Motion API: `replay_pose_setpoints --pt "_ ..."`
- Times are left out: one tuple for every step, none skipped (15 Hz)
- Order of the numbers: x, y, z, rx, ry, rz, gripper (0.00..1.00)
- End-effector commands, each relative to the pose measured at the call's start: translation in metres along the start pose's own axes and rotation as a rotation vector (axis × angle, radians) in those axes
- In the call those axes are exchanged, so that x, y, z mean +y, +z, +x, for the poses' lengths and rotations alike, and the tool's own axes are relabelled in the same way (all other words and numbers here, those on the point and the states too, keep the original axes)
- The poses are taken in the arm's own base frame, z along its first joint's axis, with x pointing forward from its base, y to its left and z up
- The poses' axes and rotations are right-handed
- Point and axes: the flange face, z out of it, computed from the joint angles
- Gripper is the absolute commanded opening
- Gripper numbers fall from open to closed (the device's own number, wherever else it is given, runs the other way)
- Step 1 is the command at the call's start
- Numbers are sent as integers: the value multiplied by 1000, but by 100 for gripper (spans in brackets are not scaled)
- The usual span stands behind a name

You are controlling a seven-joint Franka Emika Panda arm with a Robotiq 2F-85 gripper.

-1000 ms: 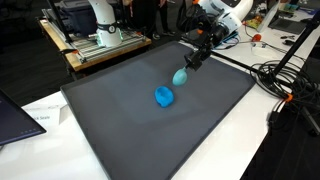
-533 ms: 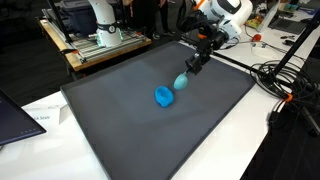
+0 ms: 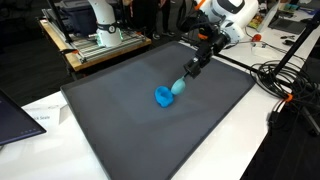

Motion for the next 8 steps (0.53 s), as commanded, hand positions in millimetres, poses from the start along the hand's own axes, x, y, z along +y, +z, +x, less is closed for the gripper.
replay_pose_setpoints --pt "19 6 12 -34 -25 103 22" --pt "24 9 15 -43 -22 128 22" --pt "29 12 18 -51 -17 153 22" --pt "34 14 20 -60 -14 174 22" --pt "40 17 22 -68 -6 196 22" --pt "45 19 24 -77 2 215 22" --pt "50 21 26 -86 9 236 22" --pt "56 24 28 -95 16 254 22"
